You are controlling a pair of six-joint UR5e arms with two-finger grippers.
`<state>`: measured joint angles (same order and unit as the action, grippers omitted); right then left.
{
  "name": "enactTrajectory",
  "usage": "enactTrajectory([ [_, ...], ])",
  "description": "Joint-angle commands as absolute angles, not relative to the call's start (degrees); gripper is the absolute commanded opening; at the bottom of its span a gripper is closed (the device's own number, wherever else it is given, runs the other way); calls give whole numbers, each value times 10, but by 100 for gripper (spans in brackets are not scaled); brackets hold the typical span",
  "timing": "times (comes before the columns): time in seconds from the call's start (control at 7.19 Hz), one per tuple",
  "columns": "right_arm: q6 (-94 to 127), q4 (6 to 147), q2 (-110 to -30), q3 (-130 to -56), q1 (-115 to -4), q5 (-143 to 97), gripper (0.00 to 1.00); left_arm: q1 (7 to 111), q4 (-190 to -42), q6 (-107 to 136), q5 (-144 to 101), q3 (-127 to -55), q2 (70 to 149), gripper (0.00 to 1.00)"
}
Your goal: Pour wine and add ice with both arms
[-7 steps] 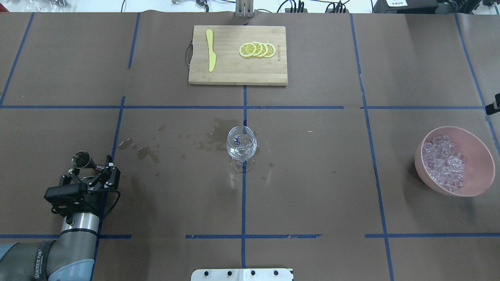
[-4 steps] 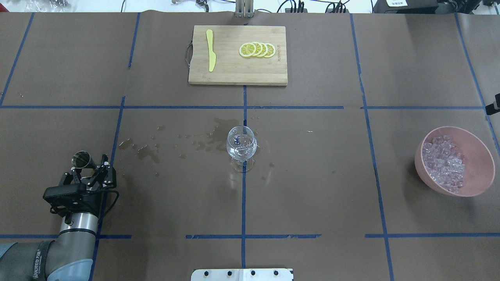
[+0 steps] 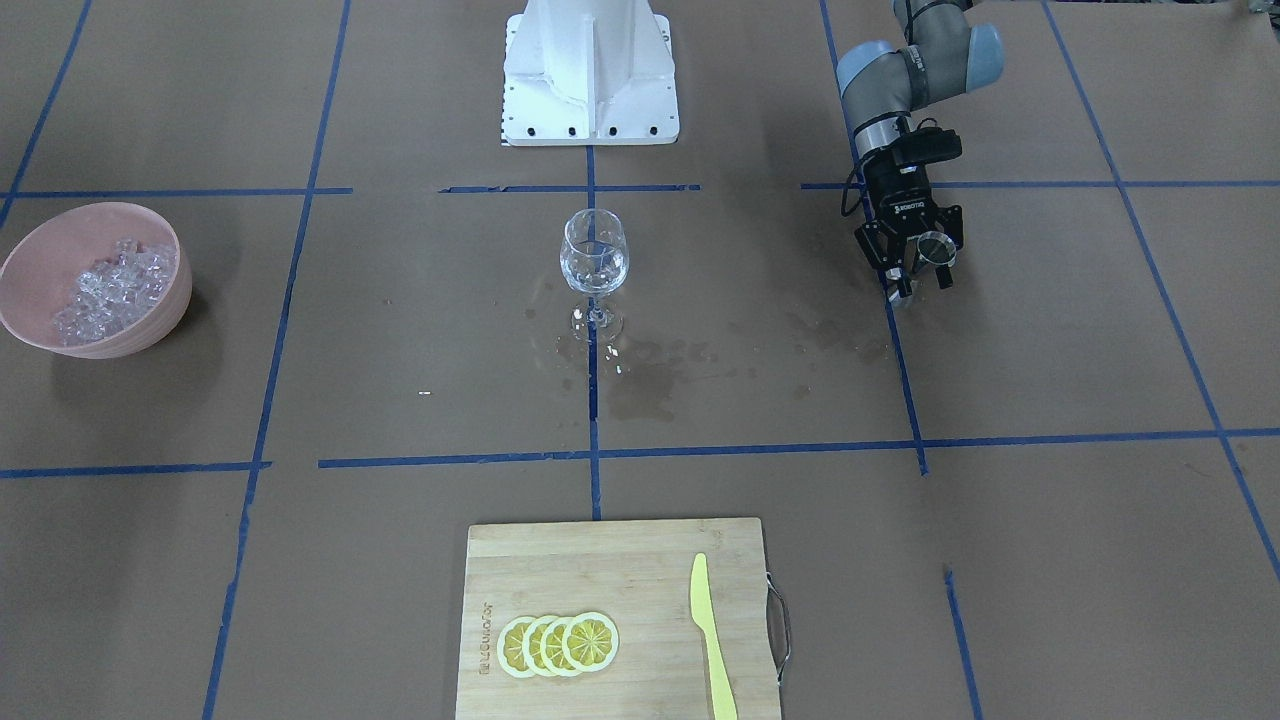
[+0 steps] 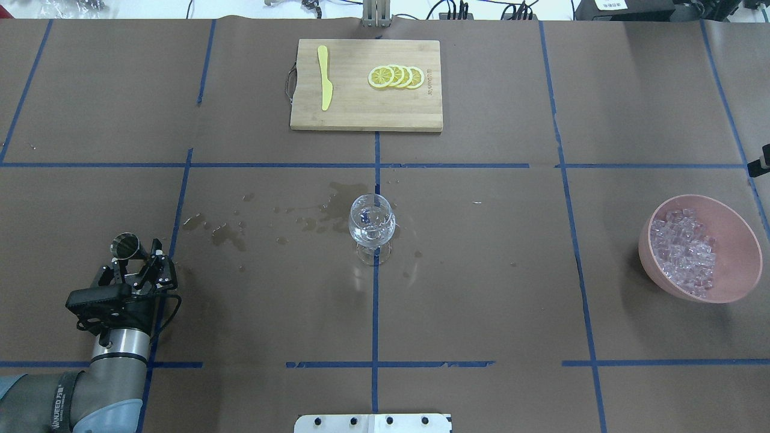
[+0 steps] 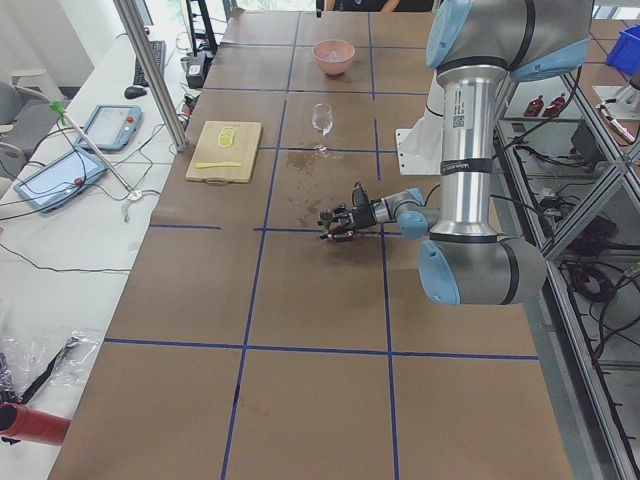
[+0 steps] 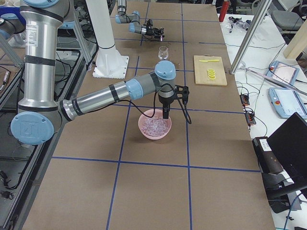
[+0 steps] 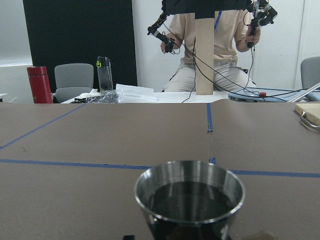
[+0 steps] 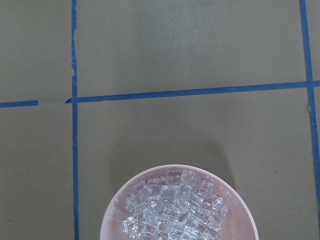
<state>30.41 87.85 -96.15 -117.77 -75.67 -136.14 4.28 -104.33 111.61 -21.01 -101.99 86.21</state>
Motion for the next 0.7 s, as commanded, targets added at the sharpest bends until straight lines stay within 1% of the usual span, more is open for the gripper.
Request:
enactTrajectory([
  [0.0,304,879,-962,-1178,-757,-1361,100,43,-1043,1119,-210,-1019,862,42],
  [0.14,304,879,-962,-1177,-757,-1361,100,42,-1044,1119,-210,-1019,862,37],
  [0.28,304,879,-962,-1177,-757,-1361,100,43,-1044,1119,-210,-1020,863,26],
  [0.42,304,879,-962,-1177,-757,-1361,100,42,-1044,1119,-210,-1020,863,12],
  [0.56,304,879,-962,-1177,-757,-1361,100,43,-1044,1119,-210,-1020,863,0],
])
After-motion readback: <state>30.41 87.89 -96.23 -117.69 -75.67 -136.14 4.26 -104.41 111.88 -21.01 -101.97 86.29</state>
